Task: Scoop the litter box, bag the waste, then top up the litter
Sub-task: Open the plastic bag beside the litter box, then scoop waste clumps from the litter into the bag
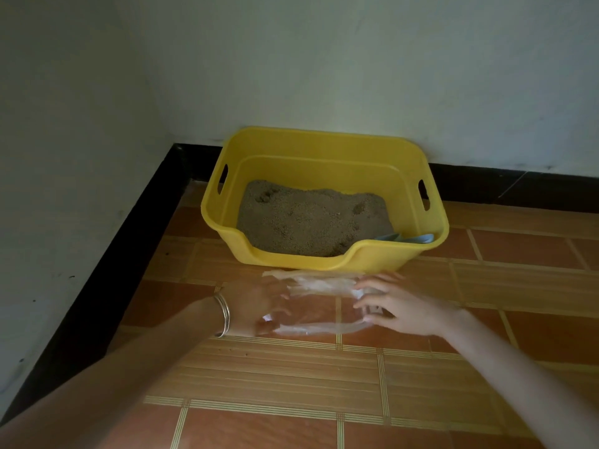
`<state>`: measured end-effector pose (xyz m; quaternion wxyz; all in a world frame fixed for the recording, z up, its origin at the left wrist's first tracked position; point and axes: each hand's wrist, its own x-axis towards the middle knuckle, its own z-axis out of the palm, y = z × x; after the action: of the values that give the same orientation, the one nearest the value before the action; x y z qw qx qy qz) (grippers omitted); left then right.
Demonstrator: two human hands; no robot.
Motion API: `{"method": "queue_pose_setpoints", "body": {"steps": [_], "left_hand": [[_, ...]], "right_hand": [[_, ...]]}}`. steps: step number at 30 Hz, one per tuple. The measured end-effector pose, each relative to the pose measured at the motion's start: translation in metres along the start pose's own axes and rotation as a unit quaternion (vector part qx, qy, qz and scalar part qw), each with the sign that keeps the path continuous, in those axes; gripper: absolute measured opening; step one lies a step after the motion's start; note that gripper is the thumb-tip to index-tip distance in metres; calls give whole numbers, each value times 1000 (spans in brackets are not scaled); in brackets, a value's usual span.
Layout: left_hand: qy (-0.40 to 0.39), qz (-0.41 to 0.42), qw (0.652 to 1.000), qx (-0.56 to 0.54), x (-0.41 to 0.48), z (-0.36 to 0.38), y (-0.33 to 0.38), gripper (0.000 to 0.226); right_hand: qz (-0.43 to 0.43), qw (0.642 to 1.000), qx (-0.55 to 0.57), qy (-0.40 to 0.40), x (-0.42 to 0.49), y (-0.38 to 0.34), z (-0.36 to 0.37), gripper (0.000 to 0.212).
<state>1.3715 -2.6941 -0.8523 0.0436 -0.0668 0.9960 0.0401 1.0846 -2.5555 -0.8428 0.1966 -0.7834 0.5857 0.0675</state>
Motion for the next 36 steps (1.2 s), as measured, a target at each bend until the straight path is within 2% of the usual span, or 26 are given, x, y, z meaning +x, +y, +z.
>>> {"method": "queue_pose_setpoints", "body": {"steps": [3,6,11,16,20,27,30,33,36], "left_hand": [[59,-8,998,-23,1,-14,6,25],[116,-13,993,12,0,-36,12,33],[196,-25,980,26,0,-70,16,26],[217,-48,975,12,3,-109,8,27],[192,-70,979,9,-3,-120,-11,28],[123,-110,986,30,-11,-92,-44,23],[92,-156,983,23,-15,-75,-53,32],[74,-184,979,34,-23,-63,-56,29],[60,-201,977,36,-22,-62,-56,37]], "right_hand": [[-15,996,-16,89,-12,-7,-8,41],[-27,981,-58,184,-26,-15,-21,31],[7,965,-82,248,-50,-26,-55,30],[64,968,-83,229,-66,-29,-94,32],[108,970,-67,206,-60,-19,-113,33],[145,979,-48,134,-25,9,-117,34],[154,981,-37,112,-14,25,-109,33],[165,979,-31,119,-7,34,-97,31],[165,977,-15,136,-2,42,-86,30]]}}
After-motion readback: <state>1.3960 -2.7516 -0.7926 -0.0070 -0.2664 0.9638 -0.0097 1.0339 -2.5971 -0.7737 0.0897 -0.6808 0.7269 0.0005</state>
